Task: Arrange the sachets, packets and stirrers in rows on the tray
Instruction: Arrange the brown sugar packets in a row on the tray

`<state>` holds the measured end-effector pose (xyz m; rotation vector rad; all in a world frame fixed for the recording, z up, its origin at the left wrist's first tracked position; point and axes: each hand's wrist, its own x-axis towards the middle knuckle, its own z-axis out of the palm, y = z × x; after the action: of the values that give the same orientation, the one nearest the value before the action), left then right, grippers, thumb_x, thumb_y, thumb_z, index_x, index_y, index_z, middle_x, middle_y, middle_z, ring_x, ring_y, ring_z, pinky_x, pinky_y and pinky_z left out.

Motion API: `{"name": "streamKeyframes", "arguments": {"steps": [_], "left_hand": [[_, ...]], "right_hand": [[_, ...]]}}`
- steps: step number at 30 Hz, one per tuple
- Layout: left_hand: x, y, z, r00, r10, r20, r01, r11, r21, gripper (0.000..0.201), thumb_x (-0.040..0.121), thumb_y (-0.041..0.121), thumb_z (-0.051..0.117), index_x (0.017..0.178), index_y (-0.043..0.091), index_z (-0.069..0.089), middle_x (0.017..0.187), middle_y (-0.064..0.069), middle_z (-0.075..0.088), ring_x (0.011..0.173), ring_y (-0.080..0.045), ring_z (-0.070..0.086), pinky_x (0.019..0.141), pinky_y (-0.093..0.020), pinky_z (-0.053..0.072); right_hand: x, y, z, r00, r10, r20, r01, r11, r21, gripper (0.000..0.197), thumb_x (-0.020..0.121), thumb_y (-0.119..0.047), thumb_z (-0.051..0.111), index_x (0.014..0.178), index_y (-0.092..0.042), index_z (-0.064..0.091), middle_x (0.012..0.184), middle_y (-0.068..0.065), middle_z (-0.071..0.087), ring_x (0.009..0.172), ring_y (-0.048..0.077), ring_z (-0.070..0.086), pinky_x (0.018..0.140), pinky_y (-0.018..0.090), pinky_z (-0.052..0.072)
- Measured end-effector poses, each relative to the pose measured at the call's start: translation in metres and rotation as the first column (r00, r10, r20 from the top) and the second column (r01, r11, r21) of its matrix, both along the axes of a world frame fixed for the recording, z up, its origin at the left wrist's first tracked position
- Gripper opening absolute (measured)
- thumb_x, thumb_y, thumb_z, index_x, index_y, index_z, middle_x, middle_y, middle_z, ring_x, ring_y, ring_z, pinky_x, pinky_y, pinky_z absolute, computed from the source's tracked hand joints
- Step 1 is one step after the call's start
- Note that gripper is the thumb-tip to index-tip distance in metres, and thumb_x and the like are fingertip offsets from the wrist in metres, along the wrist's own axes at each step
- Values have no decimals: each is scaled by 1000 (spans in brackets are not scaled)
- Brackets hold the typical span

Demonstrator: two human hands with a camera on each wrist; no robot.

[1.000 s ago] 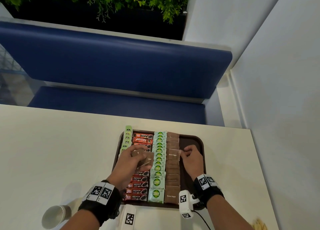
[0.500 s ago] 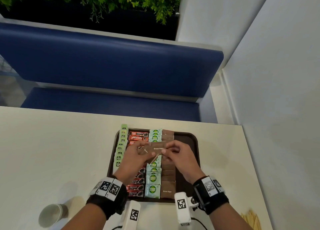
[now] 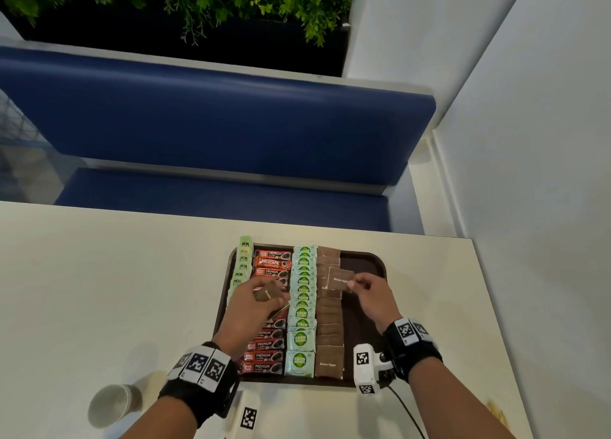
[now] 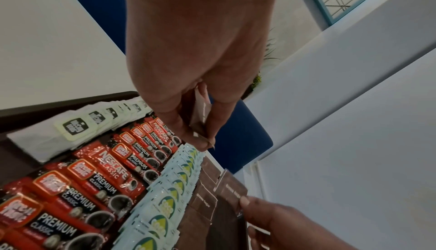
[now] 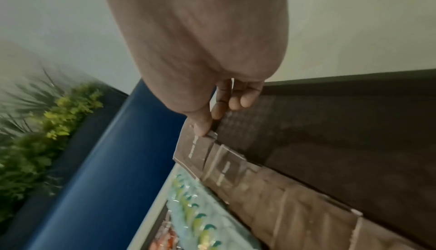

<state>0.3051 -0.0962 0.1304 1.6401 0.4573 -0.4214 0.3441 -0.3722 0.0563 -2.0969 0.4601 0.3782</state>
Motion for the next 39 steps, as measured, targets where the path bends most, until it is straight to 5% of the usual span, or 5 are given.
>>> {"name": "streamKeyframes", "arguments": {"steps": [3, 12, 19, 35, 39], "left_hand": [[-1, 5, 1, 1000, -4, -7, 4, 1000, 0, 23, 91, -5, 78, 108, 10, 74, 101, -4, 84, 98, -13, 81, 96, -32, 58], [0, 9, 1, 1000, -5, -21, 5, 1000, 15, 26, 92, -4, 77, 112, 12, 73, 99, -2, 84, 97, -11, 81, 97, -35, 58], [1, 6, 1, 1000, 1, -32, 0, 1000, 31, 24, 92, -2, 79, 110, 12, 74, 100, -1, 84, 96, -10, 81, 98, -35, 59], [1, 4, 5, 998, 12, -57, -12, 1000, -1, 23, 100, -1, 64, 108, 15, 77, 103, 3, 83, 106, -18, 77, 104, -44, 59], [-1, 0, 7, 998, -58, -27, 57, 997, -43, 34, 102, 0, 65, 116, 27, 81, 122, 1, 74, 115, -22, 70, 86, -33, 65]], "right_hand": [[-3, 1, -30, 996, 49, -78, -55, 996, -72, 7, 96, -25, 73, 90, -23, 76, 92, -5, 77, 97, 19, 70, 100, 40, 51], [-10, 4, -60, 987, -22, -158, 0, 990, -139, 14, 91, -35, 75, 78, -34, 70, 80, -9, 73, 108, 32, 62, 98, 44, 51], [-11, 14, -58, 988, -61, -141, 31, 978, -206, 15, 92, -38, 74, 80, -33, 67, 81, -17, 70, 108, 27, 64, 102, 50, 50], [-16, 17, -38, 993, -32, -116, -3, 958, -288, 22, 91, -36, 78, 84, -34, 58, 78, -19, 67, 93, 17, 70, 99, 47, 51], [-16, 20, -14, 997, -58, 44, 64, 986, -153, 11, 95, -25, 75, 95, -26, 64, 84, -11, 68, 85, 15, 68, 85, 35, 56]]}}
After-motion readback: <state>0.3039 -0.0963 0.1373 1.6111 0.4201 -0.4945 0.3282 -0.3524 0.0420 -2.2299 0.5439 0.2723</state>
